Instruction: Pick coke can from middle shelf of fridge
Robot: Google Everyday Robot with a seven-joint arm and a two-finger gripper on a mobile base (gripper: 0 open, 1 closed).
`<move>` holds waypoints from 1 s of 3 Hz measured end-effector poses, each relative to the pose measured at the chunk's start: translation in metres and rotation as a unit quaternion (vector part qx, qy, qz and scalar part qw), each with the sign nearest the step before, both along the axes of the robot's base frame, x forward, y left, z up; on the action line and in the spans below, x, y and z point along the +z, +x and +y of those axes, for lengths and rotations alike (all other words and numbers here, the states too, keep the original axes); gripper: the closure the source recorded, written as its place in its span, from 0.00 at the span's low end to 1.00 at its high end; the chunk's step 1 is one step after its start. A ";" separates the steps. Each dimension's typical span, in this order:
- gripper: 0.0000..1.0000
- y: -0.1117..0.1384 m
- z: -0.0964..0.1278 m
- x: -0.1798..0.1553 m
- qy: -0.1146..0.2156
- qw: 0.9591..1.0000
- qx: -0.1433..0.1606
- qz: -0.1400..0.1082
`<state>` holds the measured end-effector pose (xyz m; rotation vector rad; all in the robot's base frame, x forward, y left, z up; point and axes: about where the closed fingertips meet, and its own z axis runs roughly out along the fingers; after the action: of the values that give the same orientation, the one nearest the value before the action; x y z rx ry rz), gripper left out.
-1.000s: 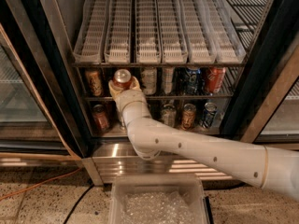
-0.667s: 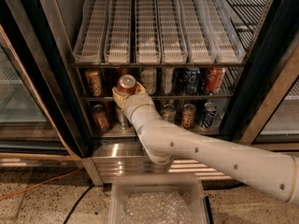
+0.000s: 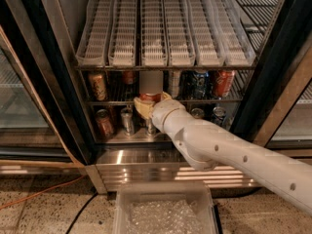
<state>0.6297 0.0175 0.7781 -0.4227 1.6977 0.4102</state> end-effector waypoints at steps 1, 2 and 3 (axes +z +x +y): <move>1.00 -0.011 0.018 -0.002 0.003 0.999 0.040 0.007; 1.00 -0.011 0.018 -0.002 0.003 0.999 0.040 0.007; 1.00 -0.012 0.023 -0.002 0.001 0.999 0.051 0.008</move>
Offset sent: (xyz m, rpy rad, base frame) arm -0.0114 0.0179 -0.0023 0.0068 0.0138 0.0792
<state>0.6174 0.0401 0.7759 -0.5076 1.6953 0.4913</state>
